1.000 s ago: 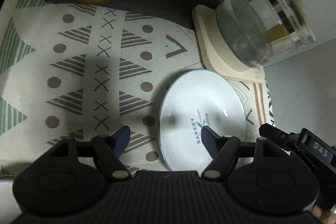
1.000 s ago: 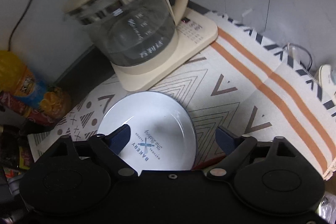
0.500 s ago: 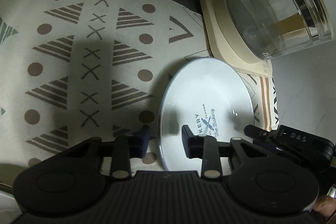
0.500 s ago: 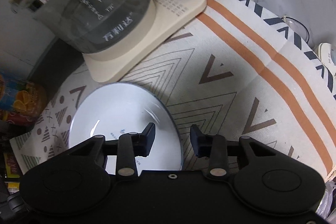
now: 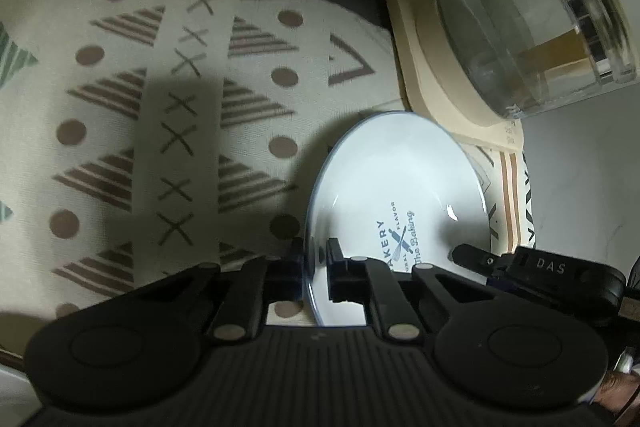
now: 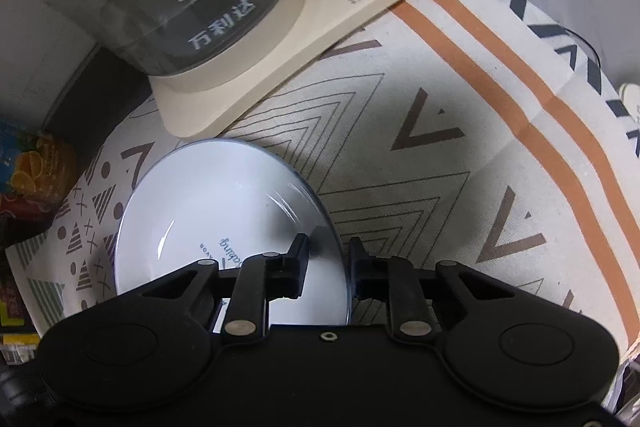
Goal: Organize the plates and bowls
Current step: 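Close both grippers on the rim of the 'Bakery' plate, then lift the 'Bakery' plate with both grippers and carry it over the plate stack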
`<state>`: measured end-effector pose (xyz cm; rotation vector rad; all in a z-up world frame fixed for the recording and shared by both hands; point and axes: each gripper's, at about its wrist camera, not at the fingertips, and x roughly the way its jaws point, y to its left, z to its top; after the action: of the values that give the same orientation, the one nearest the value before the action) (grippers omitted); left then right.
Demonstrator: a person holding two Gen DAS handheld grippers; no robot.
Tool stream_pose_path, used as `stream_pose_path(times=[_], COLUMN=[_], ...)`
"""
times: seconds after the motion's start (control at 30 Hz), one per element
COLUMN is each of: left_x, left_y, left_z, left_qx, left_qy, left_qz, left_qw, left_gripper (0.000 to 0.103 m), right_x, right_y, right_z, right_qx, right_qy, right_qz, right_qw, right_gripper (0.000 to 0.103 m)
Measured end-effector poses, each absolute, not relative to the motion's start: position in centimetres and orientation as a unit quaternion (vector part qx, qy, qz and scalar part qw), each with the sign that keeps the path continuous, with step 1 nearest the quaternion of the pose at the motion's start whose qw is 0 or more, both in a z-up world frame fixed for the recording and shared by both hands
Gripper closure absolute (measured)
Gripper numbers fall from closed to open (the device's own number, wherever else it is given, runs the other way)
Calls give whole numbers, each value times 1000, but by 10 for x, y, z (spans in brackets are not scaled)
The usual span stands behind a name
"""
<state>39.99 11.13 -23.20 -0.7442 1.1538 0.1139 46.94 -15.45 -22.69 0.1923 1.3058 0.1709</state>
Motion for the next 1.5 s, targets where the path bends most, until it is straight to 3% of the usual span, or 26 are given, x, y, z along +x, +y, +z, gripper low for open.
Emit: stream_pose_path(times=[0.4,1.5], left_x=[388,240], left_y=[142,155], left_z=[-217,-153], left_qx=[-370,-402], left_qy=[502,423], left_qz=[73,157], left_qw=[779,797], left_gripper=[95,95], right_x=[457,370], right_y=[-153,-116], right_z=[-206,-146], right_qx=[144,116], right_qy=[574,531], right_qz=[144,279], right_qw=[793,792], right_gripper=[99,98])
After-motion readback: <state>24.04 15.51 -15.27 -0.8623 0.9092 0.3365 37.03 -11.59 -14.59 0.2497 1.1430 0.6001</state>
